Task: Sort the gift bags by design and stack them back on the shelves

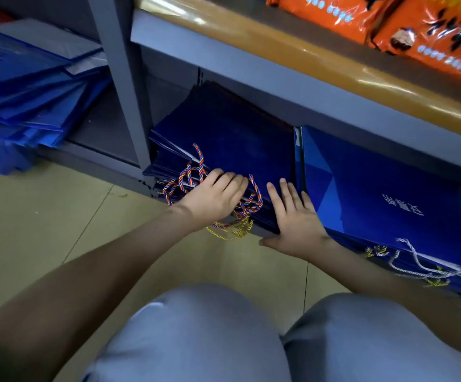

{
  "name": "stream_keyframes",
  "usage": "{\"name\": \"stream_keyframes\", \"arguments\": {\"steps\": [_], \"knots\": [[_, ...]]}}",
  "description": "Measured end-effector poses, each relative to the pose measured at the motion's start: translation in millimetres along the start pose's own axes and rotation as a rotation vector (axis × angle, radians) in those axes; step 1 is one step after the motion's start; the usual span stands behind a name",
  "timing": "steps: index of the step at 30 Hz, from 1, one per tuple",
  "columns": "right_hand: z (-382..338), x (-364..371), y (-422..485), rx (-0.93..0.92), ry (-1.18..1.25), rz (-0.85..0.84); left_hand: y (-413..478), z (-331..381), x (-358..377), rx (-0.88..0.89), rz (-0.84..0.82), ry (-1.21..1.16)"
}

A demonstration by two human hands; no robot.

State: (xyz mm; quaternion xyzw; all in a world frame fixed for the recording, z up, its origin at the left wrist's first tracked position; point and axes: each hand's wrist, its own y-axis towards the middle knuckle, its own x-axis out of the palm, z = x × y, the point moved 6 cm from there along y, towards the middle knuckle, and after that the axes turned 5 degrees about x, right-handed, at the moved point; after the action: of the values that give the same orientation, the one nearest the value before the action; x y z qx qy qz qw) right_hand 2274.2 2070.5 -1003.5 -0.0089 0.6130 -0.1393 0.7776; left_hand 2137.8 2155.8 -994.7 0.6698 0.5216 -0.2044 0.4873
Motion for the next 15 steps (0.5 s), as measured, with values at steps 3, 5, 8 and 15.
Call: {"name": "stream_keyframes", "arguments": {"steps": [3, 5, 8, 15], "knots": [[-2, -11, 6, 0.026, 0.041, 0.054, 1, -4, -6, 0.029, 0.002, -0.010], [1, -14, 8, 0.038, 0.094, 0.104, 3, -8, -7, 0.034, -0.010, -0.014], [3, -23, 9, 0.028, 0.106, 0.160, 11, -20, -13, 0.057, 0.022, -0.004], [16, -28, 5, -0.002, 0.026, 0.167, 18, -24, -11, 0.026, -0.097, -0.006]]}}
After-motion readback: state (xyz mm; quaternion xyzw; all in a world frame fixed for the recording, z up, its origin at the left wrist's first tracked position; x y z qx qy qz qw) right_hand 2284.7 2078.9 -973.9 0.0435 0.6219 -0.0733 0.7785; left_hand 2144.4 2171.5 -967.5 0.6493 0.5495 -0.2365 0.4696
